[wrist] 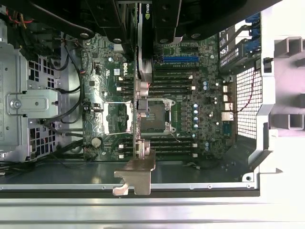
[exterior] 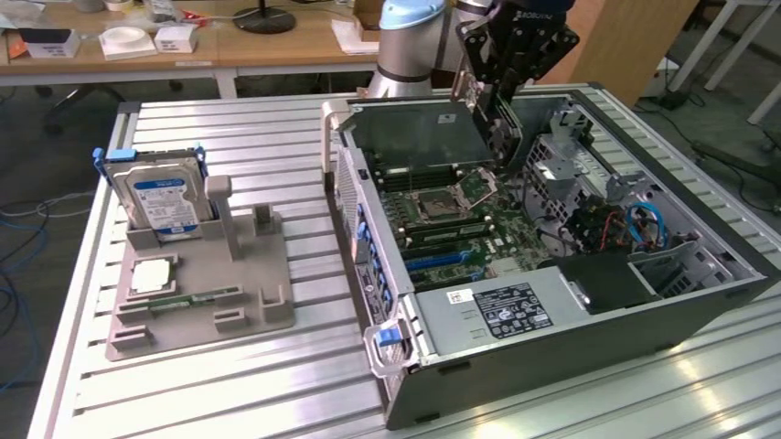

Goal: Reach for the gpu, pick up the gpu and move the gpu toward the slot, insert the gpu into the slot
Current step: 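Insert the gpu into the slot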

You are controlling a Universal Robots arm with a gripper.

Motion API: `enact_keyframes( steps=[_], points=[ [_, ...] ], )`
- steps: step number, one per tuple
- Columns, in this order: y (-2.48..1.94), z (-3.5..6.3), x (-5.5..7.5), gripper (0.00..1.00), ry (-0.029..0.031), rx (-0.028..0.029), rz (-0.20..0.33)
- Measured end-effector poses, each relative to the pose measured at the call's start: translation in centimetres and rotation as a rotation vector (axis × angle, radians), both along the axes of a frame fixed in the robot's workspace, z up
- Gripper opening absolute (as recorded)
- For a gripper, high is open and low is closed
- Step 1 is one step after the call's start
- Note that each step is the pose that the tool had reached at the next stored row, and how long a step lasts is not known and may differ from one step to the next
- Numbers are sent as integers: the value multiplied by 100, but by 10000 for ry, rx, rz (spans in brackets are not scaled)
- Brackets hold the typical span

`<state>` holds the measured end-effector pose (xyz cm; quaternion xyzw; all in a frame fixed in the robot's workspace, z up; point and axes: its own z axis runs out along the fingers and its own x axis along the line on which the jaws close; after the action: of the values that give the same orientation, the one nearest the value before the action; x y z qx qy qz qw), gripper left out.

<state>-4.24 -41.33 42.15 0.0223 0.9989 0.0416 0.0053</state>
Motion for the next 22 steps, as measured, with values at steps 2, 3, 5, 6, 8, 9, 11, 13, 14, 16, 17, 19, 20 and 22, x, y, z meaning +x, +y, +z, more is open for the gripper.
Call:
enact_keyframes(
  steps=[2,3,5,6,8,9,11,13,14,16,17,19,20,22],
  points=[
    [0,0,0,26,0,-1,0],
    [0,0,0,26,0,-1,-1],
    [0,0,0,26,0,0,38],
    [0,0,-1,26,0,-1,164],
    [0,1,0,26,1,-1,522],
    [0,0,0,26,0,-1,702],
    [0,0,0,26,0,-1,1061],
    [0,-2,0,26,0,0,1438],
    [0,-3,0,26,0,0,1616],
    [0,-5,0,26,0,0,1967],
    [0,-6,-1,26,0,-1,2129],
    [0,-10,-1,26,0,0,2461],
    [0,-11,-1,26,0,0,2625],
    [0,-15,-2,26,0,0,2934]
  ],
)
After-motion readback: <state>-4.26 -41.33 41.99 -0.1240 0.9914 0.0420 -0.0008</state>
